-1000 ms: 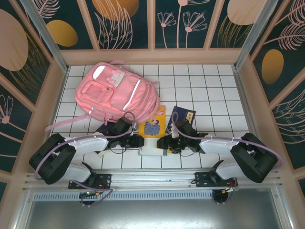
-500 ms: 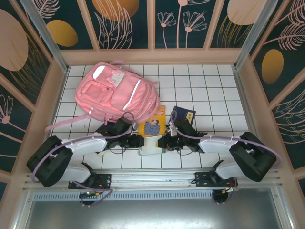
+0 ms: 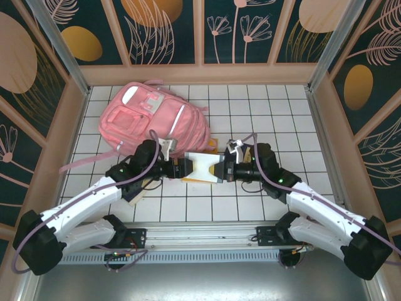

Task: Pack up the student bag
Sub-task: Pick up the personal item from the bottom-center of the table.

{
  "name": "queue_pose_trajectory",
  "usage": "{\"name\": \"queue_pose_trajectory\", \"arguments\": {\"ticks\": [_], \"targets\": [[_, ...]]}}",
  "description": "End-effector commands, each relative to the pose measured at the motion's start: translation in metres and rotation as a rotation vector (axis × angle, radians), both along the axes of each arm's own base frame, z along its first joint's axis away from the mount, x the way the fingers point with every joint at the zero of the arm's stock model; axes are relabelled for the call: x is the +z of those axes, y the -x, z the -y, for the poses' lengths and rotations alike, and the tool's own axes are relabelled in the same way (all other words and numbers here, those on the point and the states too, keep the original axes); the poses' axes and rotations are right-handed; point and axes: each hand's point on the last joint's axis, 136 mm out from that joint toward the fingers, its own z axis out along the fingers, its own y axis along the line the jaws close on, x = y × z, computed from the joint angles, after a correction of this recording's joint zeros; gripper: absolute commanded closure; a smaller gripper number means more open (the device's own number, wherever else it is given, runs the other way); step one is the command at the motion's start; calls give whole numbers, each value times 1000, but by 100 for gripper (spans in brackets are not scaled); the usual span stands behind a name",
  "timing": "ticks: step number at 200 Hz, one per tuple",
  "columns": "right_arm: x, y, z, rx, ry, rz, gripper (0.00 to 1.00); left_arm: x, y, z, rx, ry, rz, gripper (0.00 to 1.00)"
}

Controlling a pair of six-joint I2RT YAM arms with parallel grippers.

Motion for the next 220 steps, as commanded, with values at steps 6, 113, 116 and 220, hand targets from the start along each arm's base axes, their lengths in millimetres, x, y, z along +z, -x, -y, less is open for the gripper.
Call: {"name": "queue_pose_trajectory", "arguments": {"ticks": [6, 113, 116, 220], "targets": [[56, 8, -1, 62, -103, 144, 100, 45, 6, 11, -98, 100, 98, 23], [107, 10, 7, 77, -194, 265, 100, 148, 52, 19, -356, 547, 265, 65], [107, 9, 7, 74, -193, 266, 100, 148, 52, 19, -361, 551, 263, 69], [139, 22, 5, 116, -344, 311, 51, 155, 47, 13, -319, 606, 305, 100]]}}
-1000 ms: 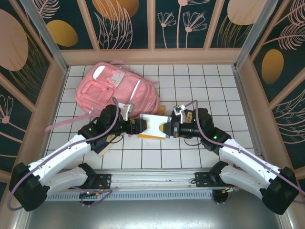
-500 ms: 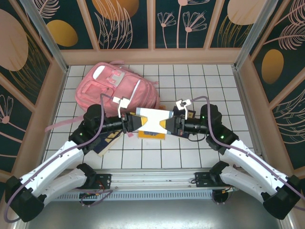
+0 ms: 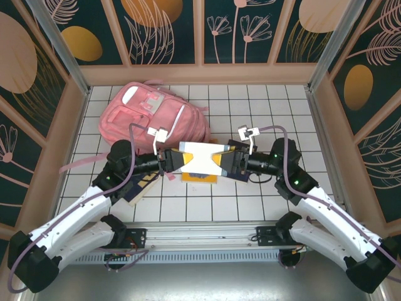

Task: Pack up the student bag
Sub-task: Pick up the personal item from the bottom-center of the table.

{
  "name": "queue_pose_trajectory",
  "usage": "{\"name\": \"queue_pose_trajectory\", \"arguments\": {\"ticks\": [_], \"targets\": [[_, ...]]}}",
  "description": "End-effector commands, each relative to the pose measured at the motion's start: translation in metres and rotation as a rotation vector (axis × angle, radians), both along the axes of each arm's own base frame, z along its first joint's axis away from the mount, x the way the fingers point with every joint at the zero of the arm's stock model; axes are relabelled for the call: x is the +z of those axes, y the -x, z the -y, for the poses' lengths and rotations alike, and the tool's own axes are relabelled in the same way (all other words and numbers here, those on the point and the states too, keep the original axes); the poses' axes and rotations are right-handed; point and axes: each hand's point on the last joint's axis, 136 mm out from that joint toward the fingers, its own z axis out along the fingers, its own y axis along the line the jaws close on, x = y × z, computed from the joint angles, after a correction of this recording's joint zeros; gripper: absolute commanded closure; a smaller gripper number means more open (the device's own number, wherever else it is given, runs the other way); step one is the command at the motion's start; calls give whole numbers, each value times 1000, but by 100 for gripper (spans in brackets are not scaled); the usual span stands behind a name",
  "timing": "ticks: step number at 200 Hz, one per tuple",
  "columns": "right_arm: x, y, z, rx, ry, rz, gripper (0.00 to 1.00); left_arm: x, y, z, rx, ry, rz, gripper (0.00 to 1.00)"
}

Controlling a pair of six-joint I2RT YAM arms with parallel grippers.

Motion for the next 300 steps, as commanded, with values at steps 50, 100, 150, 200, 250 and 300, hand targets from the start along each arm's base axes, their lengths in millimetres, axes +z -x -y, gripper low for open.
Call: {"name": "queue_pose_trajectory", "arguments": {"ticks": [50, 100, 150, 200, 250, 300], "targets": [[7, 9, -7, 70, -121, 2, 59, 23, 3, -6, 23, 67, 86, 100], [-8, 8, -7, 57, -113, -37, 59, 21, -3, -7, 52, 58, 84, 100], [-13, -4, -7, -21, -54, -19, 100, 6, -16, -2, 80, -16, 54, 84], [-44, -68, 43, -500, 239, -17, 100, -48, -107, -52, 466, -488, -28, 50], [-60, -83, 69, -666, 294, -24, 100, -60, -201, -72, 632, -691, -2, 44], [-65, -83, 80, -707, 328, -13, 100, -106, -266, -64, 633, -781, -71, 44]]}}
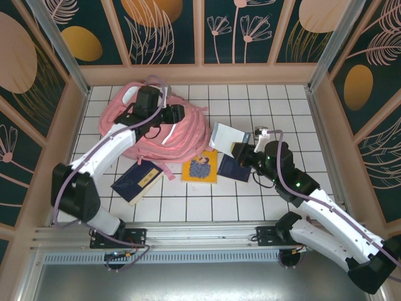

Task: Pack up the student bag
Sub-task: Pick up the personal item from the bottom-center of the table, then open the student bag at the middle-left of the table.

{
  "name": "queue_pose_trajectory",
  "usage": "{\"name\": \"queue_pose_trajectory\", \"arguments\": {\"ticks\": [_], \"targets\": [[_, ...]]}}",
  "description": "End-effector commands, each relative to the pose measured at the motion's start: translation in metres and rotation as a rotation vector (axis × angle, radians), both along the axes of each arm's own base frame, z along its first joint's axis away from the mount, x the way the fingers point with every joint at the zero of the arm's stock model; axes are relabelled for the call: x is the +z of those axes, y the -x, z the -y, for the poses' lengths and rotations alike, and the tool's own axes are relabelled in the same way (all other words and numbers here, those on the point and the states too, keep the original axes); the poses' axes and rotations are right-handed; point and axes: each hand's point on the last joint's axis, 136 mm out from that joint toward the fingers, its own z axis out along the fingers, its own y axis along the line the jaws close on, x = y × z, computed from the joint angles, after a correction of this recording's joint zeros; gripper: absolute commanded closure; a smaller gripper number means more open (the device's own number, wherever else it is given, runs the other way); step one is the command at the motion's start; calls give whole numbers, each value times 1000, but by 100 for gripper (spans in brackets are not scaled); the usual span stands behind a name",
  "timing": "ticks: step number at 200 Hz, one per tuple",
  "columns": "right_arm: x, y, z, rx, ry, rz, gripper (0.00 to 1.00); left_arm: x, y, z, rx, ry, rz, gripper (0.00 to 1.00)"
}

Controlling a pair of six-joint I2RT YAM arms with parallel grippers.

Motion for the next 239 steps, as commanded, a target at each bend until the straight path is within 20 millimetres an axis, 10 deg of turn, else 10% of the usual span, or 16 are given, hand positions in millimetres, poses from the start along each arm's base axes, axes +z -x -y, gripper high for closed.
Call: {"name": "queue_pose_trajectory", "arguments": {"ticks": [1, 125, 239], "targets": [[11, -4, 14, -60, 21, 65, 100, -19, -21, -8, 15, -64, -32, 44], [6, -6, 21, -74, 44, 80, 100, -92, 10, 12, -96, 57, -225, 51], [1, -5, 22, -66, 56, 72, 100, -65, 11, -22, 7, -14, -138, 44]]}}
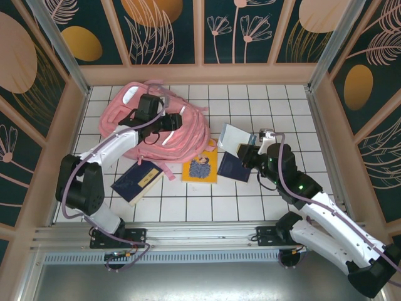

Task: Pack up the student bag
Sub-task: Open the student bag at the middle-left of the table.

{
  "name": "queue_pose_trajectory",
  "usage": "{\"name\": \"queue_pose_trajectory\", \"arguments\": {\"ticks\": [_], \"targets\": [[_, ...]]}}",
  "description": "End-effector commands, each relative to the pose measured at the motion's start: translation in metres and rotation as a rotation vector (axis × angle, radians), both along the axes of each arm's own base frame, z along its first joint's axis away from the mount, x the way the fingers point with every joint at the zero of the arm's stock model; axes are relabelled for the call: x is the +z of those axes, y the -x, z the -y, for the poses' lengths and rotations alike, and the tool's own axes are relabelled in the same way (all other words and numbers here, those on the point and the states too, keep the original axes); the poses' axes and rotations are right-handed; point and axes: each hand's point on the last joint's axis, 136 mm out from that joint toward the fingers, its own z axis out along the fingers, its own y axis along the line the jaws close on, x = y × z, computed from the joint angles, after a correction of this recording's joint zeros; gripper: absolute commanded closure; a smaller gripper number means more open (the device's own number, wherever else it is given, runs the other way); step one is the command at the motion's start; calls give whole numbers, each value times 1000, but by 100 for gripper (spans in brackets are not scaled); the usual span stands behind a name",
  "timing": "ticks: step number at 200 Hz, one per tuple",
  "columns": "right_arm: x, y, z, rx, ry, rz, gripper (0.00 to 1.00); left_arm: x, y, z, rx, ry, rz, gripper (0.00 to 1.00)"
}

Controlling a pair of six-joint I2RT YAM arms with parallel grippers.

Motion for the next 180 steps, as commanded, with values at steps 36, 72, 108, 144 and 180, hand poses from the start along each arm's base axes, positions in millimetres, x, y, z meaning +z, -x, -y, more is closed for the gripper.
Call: {"name": "queue_pose_trajectory", "arguments": {"ticks": [36, 72, 108, 144, 180], "targets": [[9, -4, -3, 19, -23, 50, 100, -30, 20, 14, -77, 97, -115, 45], [6, -5, -7, 34, -37, 32, 100, -38, 30, 40, -193, 207, -181, 55], [1, -5, -7, 37, -47, 18, 100, -42, 18, 22, -117, 88, -143, 72], [2, -7, -8, 42, -51, 12, 100, -33, 9, 11, -67, 40, -87, 100], [0, -16, -2, -6, -18, -23, 100, 39, 1, 0, -19, 55, 84, 100]]}}
